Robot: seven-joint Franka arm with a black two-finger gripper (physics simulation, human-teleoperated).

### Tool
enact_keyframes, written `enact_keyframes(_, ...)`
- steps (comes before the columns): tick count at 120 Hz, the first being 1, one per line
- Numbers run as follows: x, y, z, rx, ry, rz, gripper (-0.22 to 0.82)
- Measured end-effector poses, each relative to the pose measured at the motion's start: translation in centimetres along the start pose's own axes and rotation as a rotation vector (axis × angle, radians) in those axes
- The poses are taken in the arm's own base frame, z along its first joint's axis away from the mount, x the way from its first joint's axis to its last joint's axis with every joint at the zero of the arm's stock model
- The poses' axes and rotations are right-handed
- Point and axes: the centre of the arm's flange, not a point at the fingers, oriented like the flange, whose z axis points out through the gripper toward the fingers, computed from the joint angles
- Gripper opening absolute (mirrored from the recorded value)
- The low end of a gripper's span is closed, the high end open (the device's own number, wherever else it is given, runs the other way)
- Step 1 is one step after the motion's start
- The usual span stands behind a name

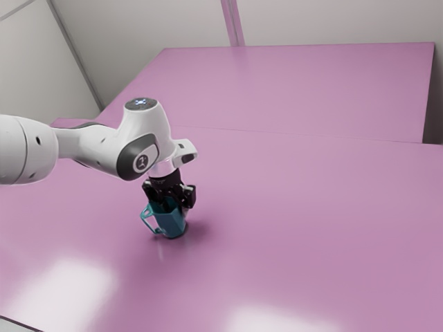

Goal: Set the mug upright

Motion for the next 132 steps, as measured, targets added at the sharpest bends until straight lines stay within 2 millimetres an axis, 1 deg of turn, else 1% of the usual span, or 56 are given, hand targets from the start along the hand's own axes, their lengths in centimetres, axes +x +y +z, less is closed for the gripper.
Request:
enact_keyframes(9, 0.0, -0.1, -0.1, 0.000, -0.003, 0.000, 0.37)
enact_keyframes(20, -0.1, -0.1, -0.6, -0.002, 0.002, 0.002, 0.45)
enact_keyframes(34, -0.3, -0.2, -2.5, -0.008, 0.023, 0.006, 0.52)
enact_keyframes(48, -0.5, -0.1, -3.5, -0.010, 0.027, 0.012, 0.55)
enact_keyframes(72, -0.2, 0.1, -7.5, -0.022, 0.089, 0.022, 0.59)
enact_keyframes(86, 0.9, -0.1, -10.7, -0.010, 0.122, 0.031, 0.59)
enact_keyframes(96, 1.5, -0.3, -12.4, -0.002, 0.134, 0.044, 0.60)
enact_keyframes(116, 2.5, -0.5, -16.5, 0.008, 0.153, 0.060, 0.60)
enact_keyframes(132, 3.1, -1.0, -20.4, 0.032, 0.168, 0.070, 0.60)
